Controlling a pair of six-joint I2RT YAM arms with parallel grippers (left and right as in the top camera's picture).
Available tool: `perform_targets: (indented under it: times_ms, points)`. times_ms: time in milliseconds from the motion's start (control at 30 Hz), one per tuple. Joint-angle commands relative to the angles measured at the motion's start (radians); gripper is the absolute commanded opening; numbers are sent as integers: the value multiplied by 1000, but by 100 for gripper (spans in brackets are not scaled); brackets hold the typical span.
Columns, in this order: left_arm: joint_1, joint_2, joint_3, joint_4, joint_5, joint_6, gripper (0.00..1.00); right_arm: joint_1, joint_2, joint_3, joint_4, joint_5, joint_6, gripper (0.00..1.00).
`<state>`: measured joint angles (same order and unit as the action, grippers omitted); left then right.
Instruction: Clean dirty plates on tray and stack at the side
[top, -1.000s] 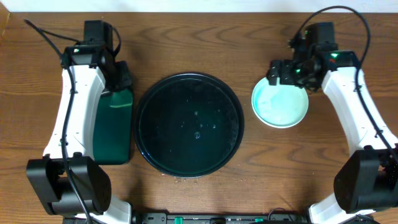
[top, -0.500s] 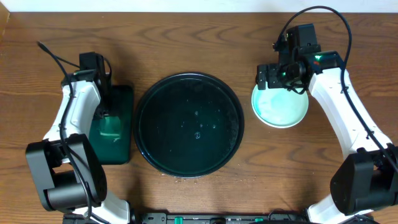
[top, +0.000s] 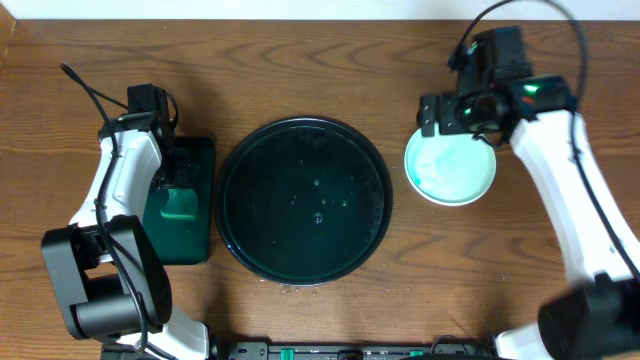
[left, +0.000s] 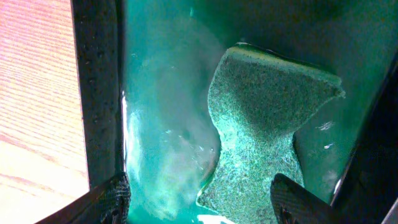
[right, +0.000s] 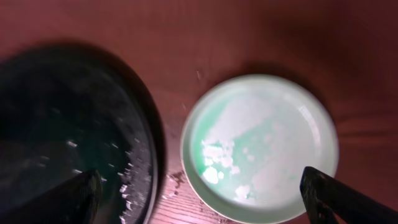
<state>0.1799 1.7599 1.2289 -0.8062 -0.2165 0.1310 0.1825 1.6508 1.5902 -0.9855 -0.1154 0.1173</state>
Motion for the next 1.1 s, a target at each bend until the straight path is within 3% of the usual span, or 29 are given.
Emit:
perform_targets:
  times_ms: [0, 133, 400, 633, 767, 933, 967, 1067]
  points:
    - [5, 2, 1, -3, -16, 7, 73, 8, -166, 58, -7, 3, -14, 99]
    - [5, 2, 1, -3, -16, 7, 73, 8, -290, 58, -6, 6, -19, 99]
    - [5, 2, 1, -3, -16, 7, 73, 6, -467, 55, -122, 302, -115, 99]
    - [5, 2, 1, -3, -16, 7, 73, -5, -588, -51, -89, 328, -156, 99]
    - [5, 2, 1, -3, -16, 7, 73, -19, -707, -309, 154, 280, -220, 99]
    - [5, 2, 1, -3, -16, 7, 73, -70, -988, -807, 550, 97, -352, 99]
    - [5, 2, 1, -3, -16, 7, 73, -113, -1118, -994, 693, 50, -351, 99]
    - [5, 2, 1, -3, -16, 7, 73, -129, -1242, -1157, 827, 31, -351, 99]
